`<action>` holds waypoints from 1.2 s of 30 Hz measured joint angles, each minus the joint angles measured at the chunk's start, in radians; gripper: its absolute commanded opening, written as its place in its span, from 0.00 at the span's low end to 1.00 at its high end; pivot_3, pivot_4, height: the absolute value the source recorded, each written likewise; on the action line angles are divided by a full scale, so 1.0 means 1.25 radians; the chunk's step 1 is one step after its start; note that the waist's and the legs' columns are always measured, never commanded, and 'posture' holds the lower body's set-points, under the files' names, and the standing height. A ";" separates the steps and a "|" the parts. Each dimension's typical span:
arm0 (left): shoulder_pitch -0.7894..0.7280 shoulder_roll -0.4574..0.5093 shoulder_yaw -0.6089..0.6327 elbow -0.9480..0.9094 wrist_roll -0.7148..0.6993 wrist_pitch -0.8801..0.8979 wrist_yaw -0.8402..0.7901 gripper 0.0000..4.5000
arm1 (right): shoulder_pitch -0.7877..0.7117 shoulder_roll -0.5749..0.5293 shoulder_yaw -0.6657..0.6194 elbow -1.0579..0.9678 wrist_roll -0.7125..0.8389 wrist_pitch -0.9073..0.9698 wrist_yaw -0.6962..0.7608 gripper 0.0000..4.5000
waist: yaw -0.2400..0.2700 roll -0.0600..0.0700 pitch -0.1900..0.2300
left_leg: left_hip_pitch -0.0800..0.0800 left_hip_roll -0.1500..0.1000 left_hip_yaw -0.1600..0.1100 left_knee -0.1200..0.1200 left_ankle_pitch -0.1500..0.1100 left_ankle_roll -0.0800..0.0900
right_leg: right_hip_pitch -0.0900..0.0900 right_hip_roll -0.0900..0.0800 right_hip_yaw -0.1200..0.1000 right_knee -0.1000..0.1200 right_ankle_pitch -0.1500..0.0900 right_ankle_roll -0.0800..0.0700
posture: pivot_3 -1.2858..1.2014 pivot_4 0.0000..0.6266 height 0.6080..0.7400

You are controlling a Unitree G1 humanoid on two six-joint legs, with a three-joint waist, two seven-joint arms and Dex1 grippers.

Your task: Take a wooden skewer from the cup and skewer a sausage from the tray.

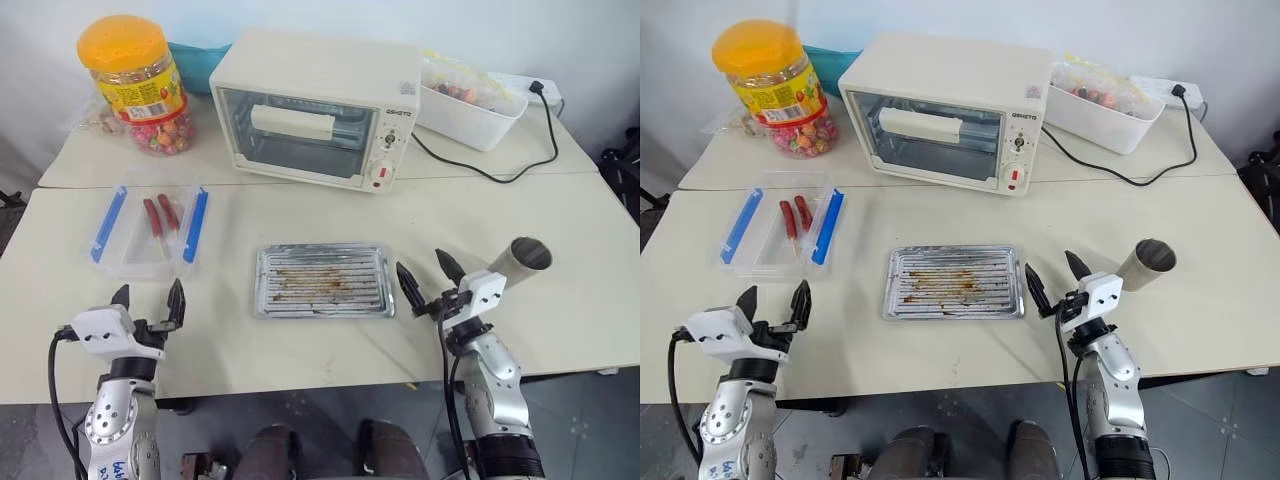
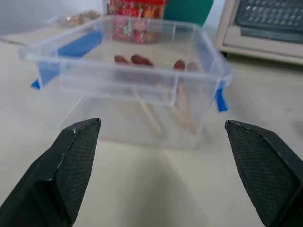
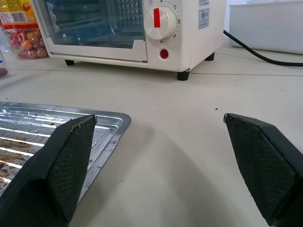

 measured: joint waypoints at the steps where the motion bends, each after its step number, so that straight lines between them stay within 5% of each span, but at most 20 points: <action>1: 0.000 0.000 0.000 0.004 0.000 -0.001 0.000 0.99 | 0.000 0.000 0.000 0.000 0.000 0.000 0.000 1.00 | 0.000 0.000 0.000 | 0.000 0.000 0.000 0.000 0.000 0.000 | 0.000 0.000 0.000 0.000 0.000 0.000 | 0.52 0.24 1.00; 8: -0.010 0.000 -0.004 0.007 0.001 -0.007 0.000 0.99 | 0.003 0.000 0.004 -0.001 0.000 0.001 0.004 1.00 | 0.000 0.000 0.000 | -0.001 -0.002 -0.003 -0.001 0.000 0.000 | 0.003 -0.001 -0.002 -0.002 0.000 0.000 | 0.52 0.24 1.00; 13: -0.013 -0.002 -0.007 0.012 0.001 -0.015 0.003 0.99 | 0.004 -0.001 0.010 -0.001 0.000 0.006 0.007 1.00 | -0.010 0.003 0.000 | 0.000 -0.013 -0.037 -0.003 0.006 0.003 | 0.018 -0.012 -0.031 -0.001 0.000 0.000 | 0.52 0.24 1.00; 18: -0.004 -0.003 -0.008 0.012 0.001 -0.015 0.007 0.99 | 0.000 -0.002 0.010 -0.003 0.000 0.016 0.008 1.00 | 0.002 0.003 0.000 | -0.002 -0.014 -0.035 -0.001 0.006 0.002 | 0.015 -0.010 -0.018 0.001 0.000 0.000 | 0.52 0.24 1.00; 36: -0.027 -0.018 -0.017 -0.038 -0.034 0.004 0.030 0.99 | 0.050 -0.015 0.013 -0.081 0.002 0.038 0.011 1.00 | 0.002 0.003 0.000 | -0.002 -0.014 -0.031 -0.001 0.005 0.002 | 0.014 -0.010 -0.016 -0.002 0.000 0.000 | 0.52 0.24 1.00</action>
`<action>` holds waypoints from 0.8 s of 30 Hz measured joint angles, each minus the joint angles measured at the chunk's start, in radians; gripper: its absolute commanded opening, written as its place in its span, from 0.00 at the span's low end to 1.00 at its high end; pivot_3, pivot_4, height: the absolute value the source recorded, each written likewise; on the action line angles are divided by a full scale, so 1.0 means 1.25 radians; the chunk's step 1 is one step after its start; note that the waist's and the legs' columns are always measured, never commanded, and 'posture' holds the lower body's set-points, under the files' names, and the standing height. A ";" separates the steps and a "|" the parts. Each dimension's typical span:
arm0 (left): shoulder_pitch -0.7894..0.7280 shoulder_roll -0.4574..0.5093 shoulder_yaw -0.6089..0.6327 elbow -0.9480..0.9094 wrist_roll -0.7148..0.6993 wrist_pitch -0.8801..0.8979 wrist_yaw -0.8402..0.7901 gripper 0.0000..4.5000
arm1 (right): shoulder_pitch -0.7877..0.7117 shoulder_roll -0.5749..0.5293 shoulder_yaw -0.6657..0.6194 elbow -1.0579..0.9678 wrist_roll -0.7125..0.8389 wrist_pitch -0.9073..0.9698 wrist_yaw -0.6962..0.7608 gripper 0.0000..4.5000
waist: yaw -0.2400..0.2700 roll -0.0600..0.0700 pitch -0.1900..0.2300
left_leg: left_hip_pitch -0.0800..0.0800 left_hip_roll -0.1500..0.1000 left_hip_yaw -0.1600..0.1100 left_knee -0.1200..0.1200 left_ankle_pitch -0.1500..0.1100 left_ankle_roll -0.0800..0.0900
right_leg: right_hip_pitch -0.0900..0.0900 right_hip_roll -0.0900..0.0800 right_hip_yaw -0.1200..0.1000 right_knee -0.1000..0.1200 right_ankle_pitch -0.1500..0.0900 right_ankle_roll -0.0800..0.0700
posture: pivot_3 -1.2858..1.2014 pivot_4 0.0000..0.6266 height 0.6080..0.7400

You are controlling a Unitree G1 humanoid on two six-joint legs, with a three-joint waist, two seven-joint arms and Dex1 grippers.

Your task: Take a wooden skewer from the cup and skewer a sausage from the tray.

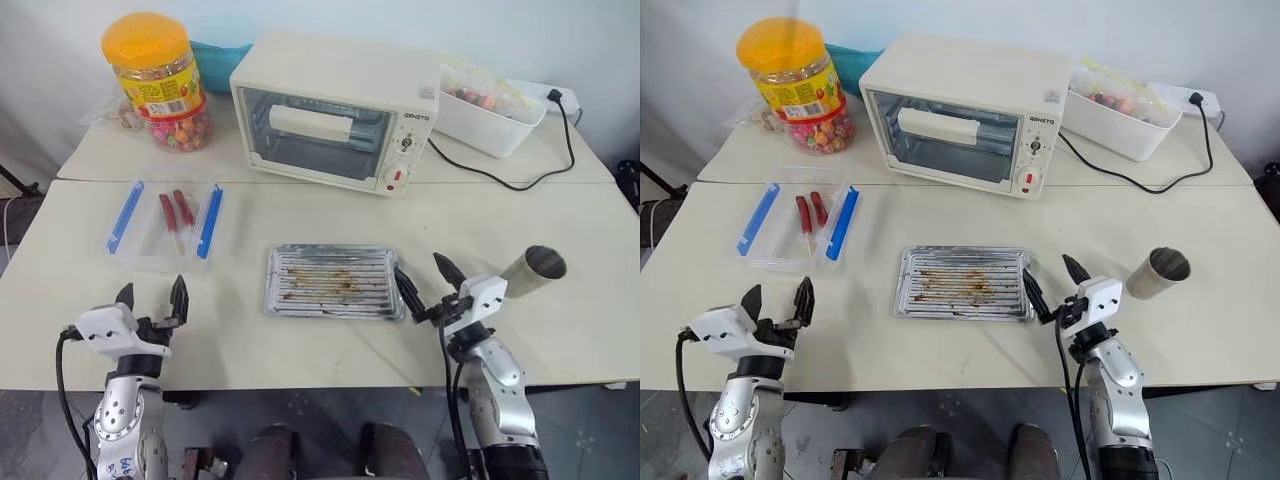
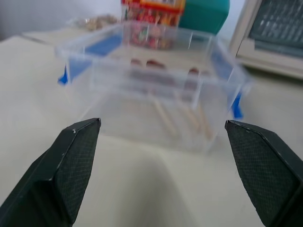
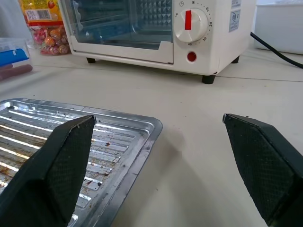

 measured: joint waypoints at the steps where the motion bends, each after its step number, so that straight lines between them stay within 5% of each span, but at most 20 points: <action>1: 0.000 0.000 0.000 -0.008 -0.005 0.006 0.002 0.99 | 0.001 -0.005 0.004 -0.002 0.000 0.001 0.002 1.00 | 0.000 0.000 0.000 | 0.000 0.000 0.000 0.000 0.000 0.000 | 0.000 0.000 0.000 0.000 0.000 0.000 | 0.52 0.24 1.00; 24: 0.039 -0.002 -0.006 -0.022 0.012 0.036 0.010 0.99 | 0.030 -0.018 0.022 -0.046 0.000 0.031 0.006 1.00 | 0.001 0.000 0.000 | 0.000 0.001 0.002 0.000 0.000 0.000 | -0.001 0.001 0.001 -0.002 0.000 0.000 | 0.52 0.24 1.00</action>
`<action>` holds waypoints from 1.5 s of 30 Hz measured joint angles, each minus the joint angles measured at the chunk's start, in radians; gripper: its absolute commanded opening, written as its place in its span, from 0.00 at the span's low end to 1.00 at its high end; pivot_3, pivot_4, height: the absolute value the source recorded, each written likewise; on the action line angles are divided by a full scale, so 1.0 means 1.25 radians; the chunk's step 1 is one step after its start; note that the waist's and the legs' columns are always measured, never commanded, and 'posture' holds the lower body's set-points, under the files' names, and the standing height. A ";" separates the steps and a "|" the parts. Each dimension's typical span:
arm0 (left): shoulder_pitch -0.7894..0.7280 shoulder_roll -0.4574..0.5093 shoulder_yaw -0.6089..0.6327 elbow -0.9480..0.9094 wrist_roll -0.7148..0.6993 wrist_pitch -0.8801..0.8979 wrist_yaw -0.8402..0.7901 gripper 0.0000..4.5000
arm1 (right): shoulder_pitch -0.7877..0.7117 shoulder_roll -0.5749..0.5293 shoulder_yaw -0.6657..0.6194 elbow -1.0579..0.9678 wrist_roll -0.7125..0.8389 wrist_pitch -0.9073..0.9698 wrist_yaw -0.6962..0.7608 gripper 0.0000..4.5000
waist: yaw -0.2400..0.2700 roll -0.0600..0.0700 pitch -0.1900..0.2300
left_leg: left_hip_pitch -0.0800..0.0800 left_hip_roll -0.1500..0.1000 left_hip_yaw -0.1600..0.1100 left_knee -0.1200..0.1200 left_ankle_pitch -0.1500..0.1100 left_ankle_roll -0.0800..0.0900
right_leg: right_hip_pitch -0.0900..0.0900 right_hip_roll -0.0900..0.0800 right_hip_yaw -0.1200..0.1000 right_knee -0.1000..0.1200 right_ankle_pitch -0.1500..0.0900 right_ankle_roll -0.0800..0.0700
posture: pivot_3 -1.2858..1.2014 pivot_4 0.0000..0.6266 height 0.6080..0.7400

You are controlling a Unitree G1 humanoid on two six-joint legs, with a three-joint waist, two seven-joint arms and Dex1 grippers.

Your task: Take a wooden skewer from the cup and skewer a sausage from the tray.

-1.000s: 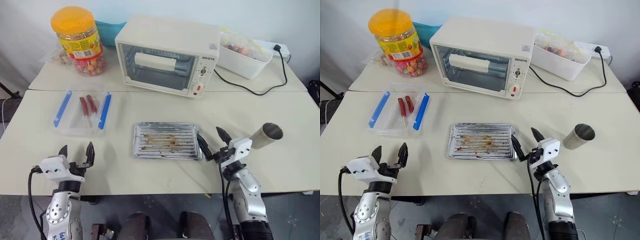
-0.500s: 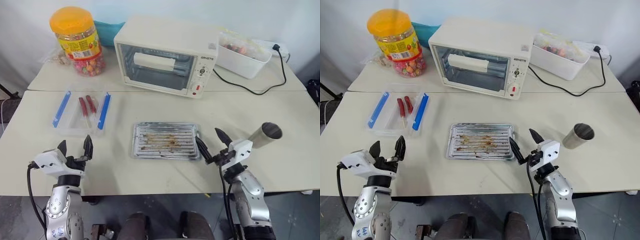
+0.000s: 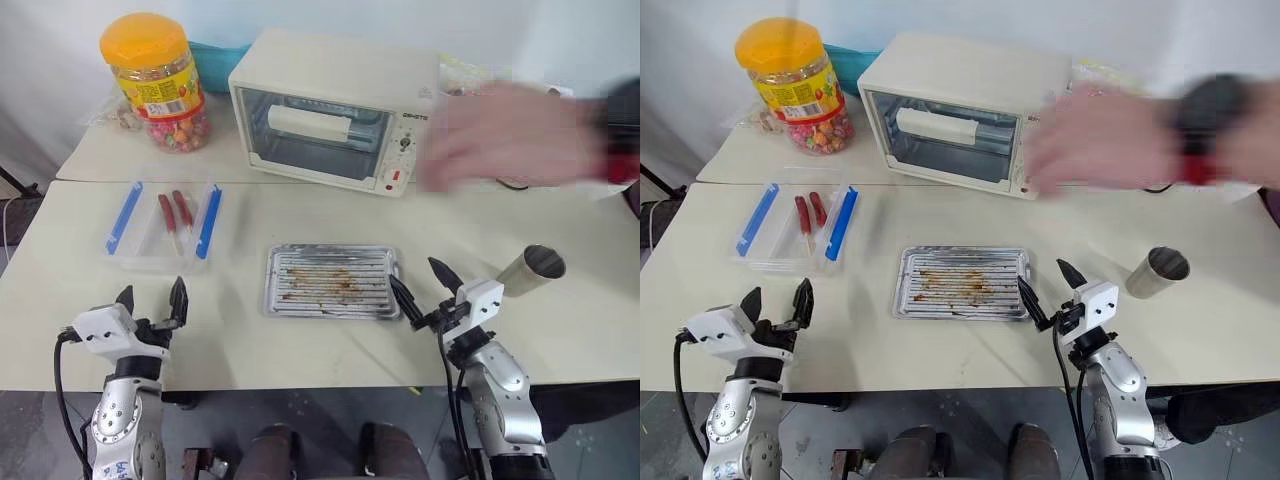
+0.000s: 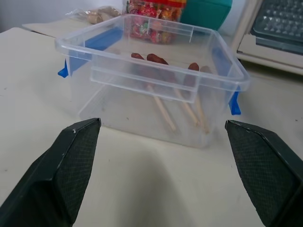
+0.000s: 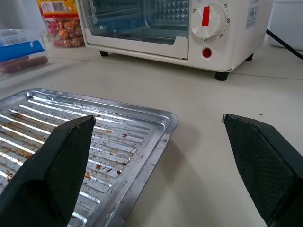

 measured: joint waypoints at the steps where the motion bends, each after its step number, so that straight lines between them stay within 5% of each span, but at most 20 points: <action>1: 0.002 -0.001 0.000 -0.003 0.004 0.000 0.003 0.99 | 0.000 0.000 0.000 0.000 0.000 0.002 0.001 1.00 | 0.000 0.000 0.000 | 0.000 0.000 0.000 0.000 0.000 0.000 | 0.000 0.000 0.000 0.000 0.000 0.000 | 0.52 0.24 1.00; 45: -0.023 0.002 0.030 -0.006 -0.013 -0.005 0.022 0.99 | -0.010 -0.019 0.003 0.000 0.001 0.019 0.020 1.00 | 0.000 0.000 0.000 | 0.000 0.001 0.003 0.000 0.000 0.000 | 0.000 0.000 0.000 -0.001 0.000 0.000 | 0.52 0.24 1.00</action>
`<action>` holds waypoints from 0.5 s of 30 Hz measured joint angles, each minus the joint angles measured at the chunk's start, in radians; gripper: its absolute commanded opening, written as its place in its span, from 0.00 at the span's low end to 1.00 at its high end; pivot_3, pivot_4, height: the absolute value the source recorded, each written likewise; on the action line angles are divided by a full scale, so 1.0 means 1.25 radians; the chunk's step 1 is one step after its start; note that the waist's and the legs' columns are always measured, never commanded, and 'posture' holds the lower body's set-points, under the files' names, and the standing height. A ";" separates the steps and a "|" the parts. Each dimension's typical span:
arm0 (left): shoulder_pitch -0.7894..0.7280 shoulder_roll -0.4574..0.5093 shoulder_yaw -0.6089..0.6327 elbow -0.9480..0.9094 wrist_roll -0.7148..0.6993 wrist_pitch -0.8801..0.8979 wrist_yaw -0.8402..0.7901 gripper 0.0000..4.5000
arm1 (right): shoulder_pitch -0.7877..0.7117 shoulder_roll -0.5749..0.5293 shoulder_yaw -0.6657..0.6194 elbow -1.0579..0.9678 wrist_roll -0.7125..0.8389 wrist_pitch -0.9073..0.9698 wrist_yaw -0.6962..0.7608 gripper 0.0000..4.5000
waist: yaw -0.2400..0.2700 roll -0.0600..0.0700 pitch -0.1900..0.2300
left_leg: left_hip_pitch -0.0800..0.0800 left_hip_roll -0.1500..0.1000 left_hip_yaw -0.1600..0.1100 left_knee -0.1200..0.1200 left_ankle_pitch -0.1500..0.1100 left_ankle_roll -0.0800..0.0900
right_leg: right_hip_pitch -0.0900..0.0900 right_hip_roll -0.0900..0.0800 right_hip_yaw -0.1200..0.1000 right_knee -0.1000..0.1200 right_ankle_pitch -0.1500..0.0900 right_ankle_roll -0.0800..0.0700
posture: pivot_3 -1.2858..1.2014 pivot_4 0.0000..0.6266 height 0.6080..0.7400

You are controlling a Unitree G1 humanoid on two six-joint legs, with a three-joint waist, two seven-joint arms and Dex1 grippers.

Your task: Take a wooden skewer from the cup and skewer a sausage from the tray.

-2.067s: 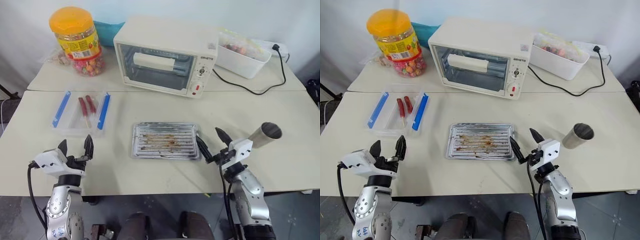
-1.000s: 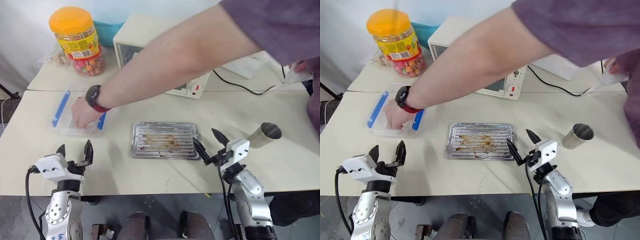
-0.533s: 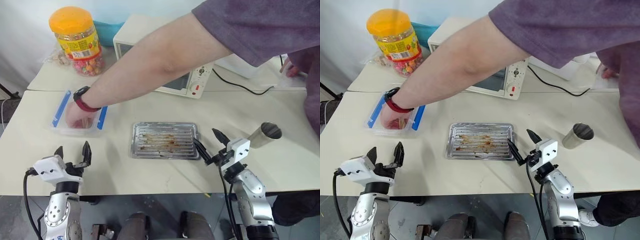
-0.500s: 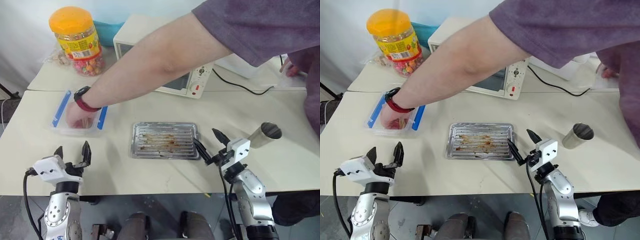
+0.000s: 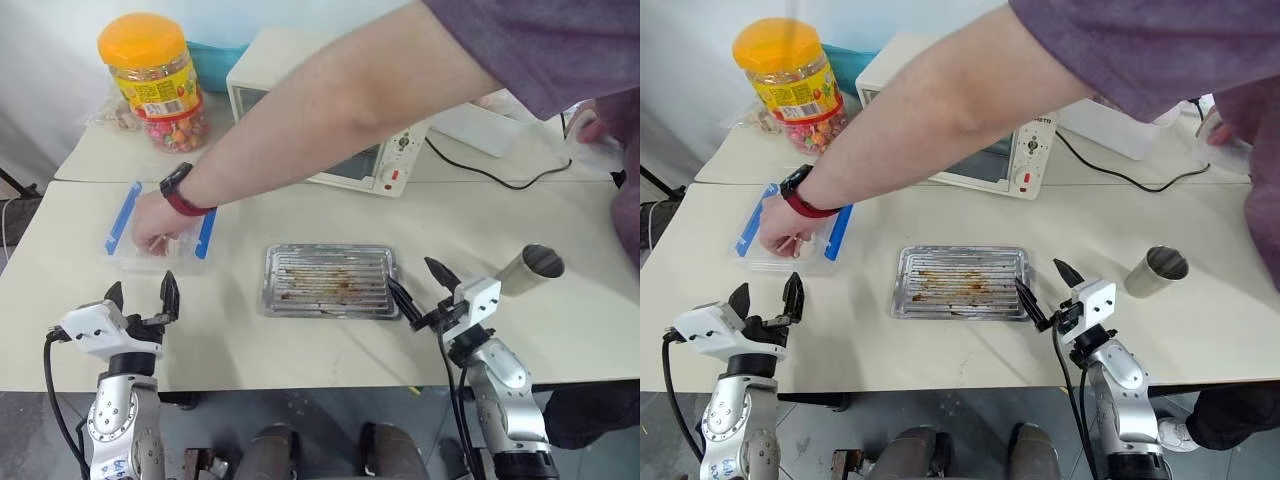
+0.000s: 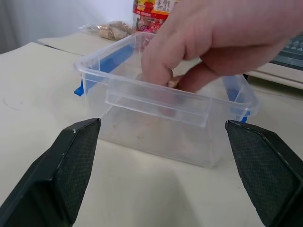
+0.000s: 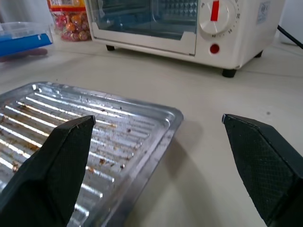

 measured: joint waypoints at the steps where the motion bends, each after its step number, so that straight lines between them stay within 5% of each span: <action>1: 0.000 0.000 0.005 0.004 0.000 0.000 0.000 0.99 | 0.000 0.000 0.000 0.000 0.000 0.000 -0.001 1.00 | 0.000 0.000 0.000 | 0.000 0.000 0.000 0.000 0.000 0.000 | 0.000 0.000 0.000 0.000 0.000 0.000 | 0.52 0.24 1.00; 15: 0.003 0.000 -0.009 0.019 0.003 0.000 -0.018 0.99 | 0.008 0.000 0.002 -0.016 0.000 0.000 -0.003 1.00 | 0.001 0.000 0.000 | 0.000 0.001 0.002 0.000 0.000 0.000 | -0.001 0.000 0.001 0.000 0.000 0.000 | 0.52 0.24 1.00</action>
